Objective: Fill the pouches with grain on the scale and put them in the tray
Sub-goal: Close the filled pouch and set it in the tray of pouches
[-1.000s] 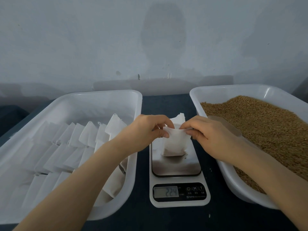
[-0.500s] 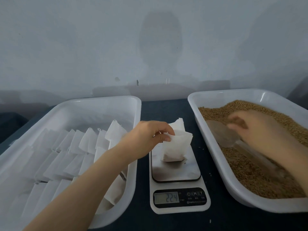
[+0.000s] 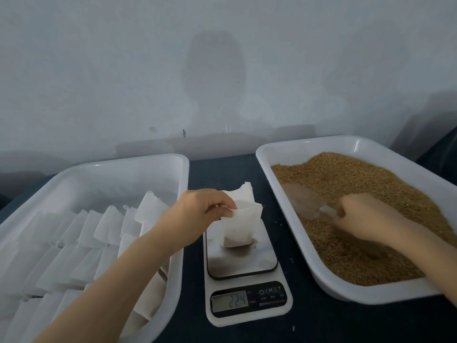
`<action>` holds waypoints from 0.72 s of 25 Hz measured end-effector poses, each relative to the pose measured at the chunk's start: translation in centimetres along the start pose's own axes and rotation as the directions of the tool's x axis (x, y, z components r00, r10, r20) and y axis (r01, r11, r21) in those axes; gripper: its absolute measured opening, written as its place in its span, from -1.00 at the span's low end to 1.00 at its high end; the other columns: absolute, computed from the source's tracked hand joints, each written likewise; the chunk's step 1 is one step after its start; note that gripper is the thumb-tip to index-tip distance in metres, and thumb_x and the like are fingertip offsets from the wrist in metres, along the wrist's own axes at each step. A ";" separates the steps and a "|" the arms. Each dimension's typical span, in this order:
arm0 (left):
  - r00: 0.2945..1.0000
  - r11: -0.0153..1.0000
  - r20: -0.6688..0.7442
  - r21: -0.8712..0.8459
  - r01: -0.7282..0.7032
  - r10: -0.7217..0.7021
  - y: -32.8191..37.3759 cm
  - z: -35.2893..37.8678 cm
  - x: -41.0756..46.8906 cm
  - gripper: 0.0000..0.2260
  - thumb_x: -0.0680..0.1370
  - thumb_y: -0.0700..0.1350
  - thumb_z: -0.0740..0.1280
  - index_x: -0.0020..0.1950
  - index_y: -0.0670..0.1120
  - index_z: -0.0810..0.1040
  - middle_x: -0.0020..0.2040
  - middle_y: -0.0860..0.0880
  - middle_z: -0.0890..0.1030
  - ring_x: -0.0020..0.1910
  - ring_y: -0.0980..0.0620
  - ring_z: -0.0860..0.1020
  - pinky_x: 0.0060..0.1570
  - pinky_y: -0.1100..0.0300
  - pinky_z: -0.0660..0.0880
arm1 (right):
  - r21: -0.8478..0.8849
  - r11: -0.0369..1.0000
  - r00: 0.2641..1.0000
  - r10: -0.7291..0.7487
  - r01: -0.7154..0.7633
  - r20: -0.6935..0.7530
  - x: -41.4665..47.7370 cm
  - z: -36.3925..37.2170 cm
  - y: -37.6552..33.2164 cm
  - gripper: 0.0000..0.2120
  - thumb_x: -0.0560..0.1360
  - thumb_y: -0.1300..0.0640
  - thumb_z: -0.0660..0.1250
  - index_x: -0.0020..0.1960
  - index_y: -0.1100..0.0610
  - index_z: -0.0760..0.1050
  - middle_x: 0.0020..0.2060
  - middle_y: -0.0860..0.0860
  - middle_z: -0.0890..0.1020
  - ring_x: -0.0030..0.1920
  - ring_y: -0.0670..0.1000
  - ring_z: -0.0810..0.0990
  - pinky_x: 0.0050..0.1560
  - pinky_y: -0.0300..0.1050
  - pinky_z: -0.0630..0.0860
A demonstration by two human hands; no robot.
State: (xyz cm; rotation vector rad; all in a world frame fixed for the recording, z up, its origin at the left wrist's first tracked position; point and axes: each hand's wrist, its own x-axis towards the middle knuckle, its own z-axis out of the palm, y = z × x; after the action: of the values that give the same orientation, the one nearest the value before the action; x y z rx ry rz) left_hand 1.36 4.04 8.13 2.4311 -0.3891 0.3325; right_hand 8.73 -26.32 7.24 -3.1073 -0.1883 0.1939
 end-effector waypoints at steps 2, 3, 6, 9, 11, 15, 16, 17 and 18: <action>1.000 1.000 -0.007 0.003 -0.021 0.021 0.0 0.0 -0.1 -0.91 0.50 -0.26 0.40 -0.08 -0.09 0.68 -0.23 0.25 0.55 -0.20 0.34 0.54 -0.09 0.53 0.43 | -0.011 1.000 0.991 -0.014 0.013 -0.134 0.0 -0.9 0.5 -0.79 0.54 -0.10 0.24 -0.08 0.04 0.48 -0.34 -0.06 0.57 -0.38 -0.08 0.56 -0.37 -0.17 0.54; 1.000 1.000 -0.009 0.003 -0.025 0.026 0.0 0.0 -0.1 -0.90 0.50 -0.26 0.40 -0.08 -0.09 0.68 -0.23 0.25 0.55 -0.19 0.33 0.54 -0.08 0.52 0.43 | -0.069 0.998 0.980 -0.027 0.013 -0.197 -0.1 -1.4 1.0 -0.88 0.54 -0.04 0.26 -0.01 -0.01 0.48 -0.33 -0.09 0.55 -0.39 -0.10 0.55 -0.39 -0.19 0.53; 0.999 0.999 -0.006 0.004 -0.032 0.032 0.0 0.0 0.0 -0.91 0.50 -0.25 0.40 -0.07 -0.09 0.68 -0.22 0.25 0.55 -0.18 0.32 0.54 -0.07 0.50 0.44 | -0.264 0.964 0.955 -0.090 0.013 -0.284 -0.4 -2.0 1.8 -0.82 0.55 0.03 0.25 0.13 -0.14 0.48 -0.29 -0.13 0.49 -0.35 -0.14 0.50 -0.40 -0.24 0.50; 0.999 0.999 -0.004 0.003 -0.041 0.041 -0.1 0.1 0.0 -0.91 0.50 -0.24 0.41 -0.07 -0.08 0.68 -0.21 0.22 0.57 -0.17 0.29 0.54 -0.08 0.50 0.44 | -0.331 0.942 0.964 -0.141 0.060 -0.226 -0.3 -1.4 0.9 -0.80 0.58 0.00 0.21 0.17 -0.19 0.47 -0.30 -0.14 0.47 -0.37 -0.17 0.48 -0.41 -0.30 0.43; 0.999 0.999 -0.012 -0.006 -0.041 0.041 -0.1 0.1 -0.1 -0.90 0.49 -0.24 0.42 -0.09 -0.06 0.69 -0.20 0.17 0.60 -0.16 0.22 0.55 -0.09 0.45 0.46 | -0.269 0.960 0.971 -0.138 0.082 -0.197 0.0 -1.1 0.5 -0.79 0.59 0.01 0.21 0.18 -0.19 0.48 -0.27 -0.15 0.52 -0.37 -0.17 0.49 -0.41 -0.30 0.44; 0.998 0.998 -0.030 -0.015 -0.055 0.055 -0.2 0.1 0.1 -0.89 0.47 -0.24 0.44 -0.11 -0.04 0.70 -0.21 0.19 0.59 -0.18 0.18 0.56 -0.11 0.41 0.47 | 0.073 0.993 0.990 -0.085 0.094 -0.113 0.2 -0.8 1.6 -0.84 0.55 -0.03 0.26 0.08 -0.14 0.57 -0.38 -0.11 0.60 -0.47 -0.17 0.51 -0.51 -0.32 0.37; 0.998 0.998 -0.032 -0.013 -0.059 0.059 -0.3 0.2 0.1 -0.89 0.47 -0.24 0.45 -0.12 -0.03 0.70 -0.22 0.23 0.58 -0.19 0.18 0.56 -0.12 0.41 0.47 | 0.162 0.982 0.992 -0.081 0.095 -0.096 0.2 -0.9 2.0 -0.85 0.53 -0.04 0.29 0.07 -0.14 0.57 -0.41 -0.10 0.61 -0.50 -0.17 0.50 -0.51 -0.31 0.36; 0.997 0.998 -0.034 -0.012 -0.064 0.063 -0.3 0.2 0.1 -0.89 0.46 -0.24 0.45 -0.12 -0.03 0.70 -0.23 0.24 0.56 -0.19 0.18 0.56 -0.13 0.41 0.46 | 0.238 0.967 0.994 -0.073 0.091 -0.083 0.2 -0.9 2.4 -0.82 0.51 -0.04 0.31 0.10 -0.13 0.57 -0.42 -0.09 0.62 -0.51 -0.16 0.49 -0.50 -0.30 0.37; 0.997 0.997 -0.036 -0.012 -0.071 0.071 -0.3 0.2 0.1 -0.89 0.46 -0.24 0.46 -0.12 -0.03 0.70 -0.23 0.24 0.56 -0.19 0.17 0.55 -0.14 0.42 0.45 | 0.286 0.954 0.995 -0.066 0.083 -0.071 0.2 -1.0 2.8 -0.79 0.49 -0.04 0.33 0.13 -0.12 0.56 -0.41 -0.09 0.63 -0.51 -0.15 0.48 -0.49 -0.30 0.39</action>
State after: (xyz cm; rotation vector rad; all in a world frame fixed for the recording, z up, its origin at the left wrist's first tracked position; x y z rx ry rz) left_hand 1.58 4.12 7.87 2.3992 -0.4614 0.4027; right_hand 9.34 -29.13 8.10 -2.8050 -0.2506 0.1127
